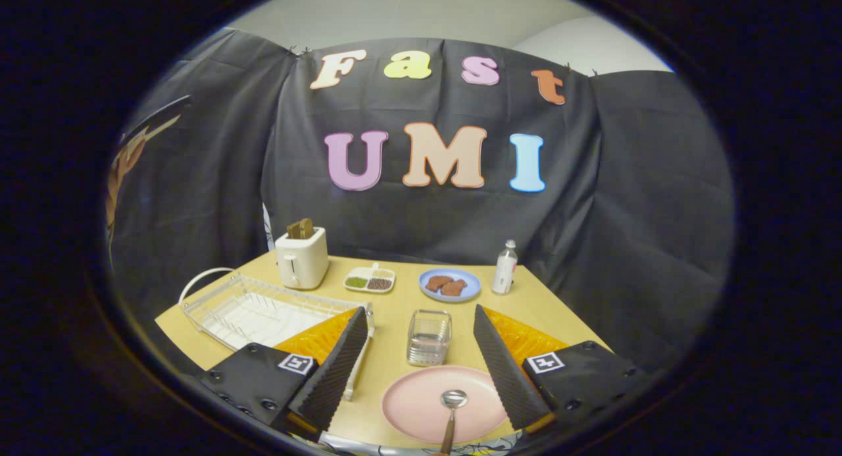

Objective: Take the plate from the dish rack, then take the spoon from the basket and place it into the plate.

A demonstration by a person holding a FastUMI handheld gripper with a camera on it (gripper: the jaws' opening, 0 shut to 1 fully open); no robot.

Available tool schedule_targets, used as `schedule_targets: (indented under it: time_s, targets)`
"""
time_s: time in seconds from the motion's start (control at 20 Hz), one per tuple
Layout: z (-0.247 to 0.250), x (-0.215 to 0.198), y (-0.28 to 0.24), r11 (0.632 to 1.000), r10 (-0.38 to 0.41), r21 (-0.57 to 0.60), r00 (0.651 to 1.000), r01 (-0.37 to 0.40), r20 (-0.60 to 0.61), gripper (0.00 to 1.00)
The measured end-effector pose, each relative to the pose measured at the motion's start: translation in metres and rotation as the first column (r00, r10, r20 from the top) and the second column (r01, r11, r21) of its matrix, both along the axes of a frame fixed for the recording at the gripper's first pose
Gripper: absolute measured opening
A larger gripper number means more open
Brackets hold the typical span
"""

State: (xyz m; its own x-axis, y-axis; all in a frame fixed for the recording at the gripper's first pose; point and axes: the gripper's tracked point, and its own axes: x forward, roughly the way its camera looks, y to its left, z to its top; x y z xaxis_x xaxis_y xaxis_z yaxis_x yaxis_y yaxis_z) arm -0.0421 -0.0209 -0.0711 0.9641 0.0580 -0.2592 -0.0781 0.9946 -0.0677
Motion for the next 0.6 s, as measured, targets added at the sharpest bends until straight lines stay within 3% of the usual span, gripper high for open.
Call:
schedule_targets:
  time_s: [0.25,0.6]
  targets:
    - [0.037,0.01,0.045,0.999,0.028,0.043,0.997,-0.031,0.078,1.0]
    - [0.047,0.012,0.071,0.999,0.03,0.037,0.995,-0.034,0.099,1.0]
